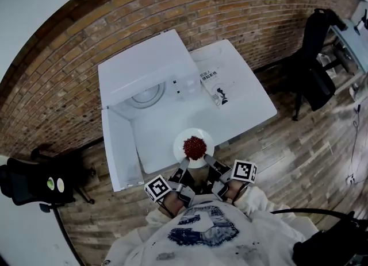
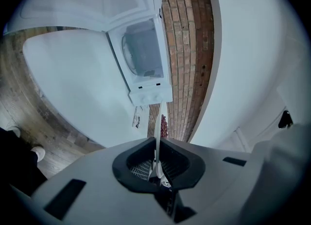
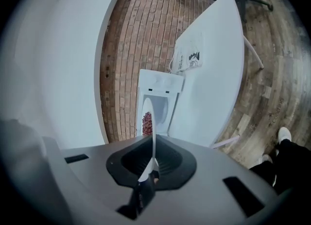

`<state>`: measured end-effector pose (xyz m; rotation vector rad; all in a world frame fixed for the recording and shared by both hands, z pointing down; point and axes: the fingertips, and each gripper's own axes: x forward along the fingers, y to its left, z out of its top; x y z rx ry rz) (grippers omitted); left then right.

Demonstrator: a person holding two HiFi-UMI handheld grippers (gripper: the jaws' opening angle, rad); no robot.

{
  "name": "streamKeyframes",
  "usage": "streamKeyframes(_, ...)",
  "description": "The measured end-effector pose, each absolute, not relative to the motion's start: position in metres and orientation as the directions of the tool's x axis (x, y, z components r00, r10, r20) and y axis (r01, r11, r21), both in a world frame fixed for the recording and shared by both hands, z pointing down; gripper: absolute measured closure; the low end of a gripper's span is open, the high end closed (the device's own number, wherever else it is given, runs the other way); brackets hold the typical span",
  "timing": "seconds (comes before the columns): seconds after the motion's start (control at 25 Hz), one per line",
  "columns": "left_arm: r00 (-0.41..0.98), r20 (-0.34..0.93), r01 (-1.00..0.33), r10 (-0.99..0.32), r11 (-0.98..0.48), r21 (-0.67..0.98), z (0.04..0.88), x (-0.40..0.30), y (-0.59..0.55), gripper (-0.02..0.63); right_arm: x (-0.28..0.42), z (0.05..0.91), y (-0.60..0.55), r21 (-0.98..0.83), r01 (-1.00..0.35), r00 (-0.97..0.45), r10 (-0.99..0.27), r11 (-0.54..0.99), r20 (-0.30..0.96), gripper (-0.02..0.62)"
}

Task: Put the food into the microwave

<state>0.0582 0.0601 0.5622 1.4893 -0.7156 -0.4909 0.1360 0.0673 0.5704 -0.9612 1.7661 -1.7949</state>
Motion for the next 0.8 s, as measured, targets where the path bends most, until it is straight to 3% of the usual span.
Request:
streamKeyframes(0.08,0.693,0.153,-0.169,-0.705,0.048,0.984,0.566,0.052,0.055,0.578,0.133,0.57,0.06,-0.985,-0.154,-0.672,-0.722,-0.083,0.166,0.575)
streamKeyframes(0.8,0.617,0.11,-0.104,-0.779,0.057,0.993,0.563,-0.005,-0.023,0.578,0.074,0.568,-0.027,-0.976,-0.212,-0.744,-0.64,-0.049,0.193,0.575)
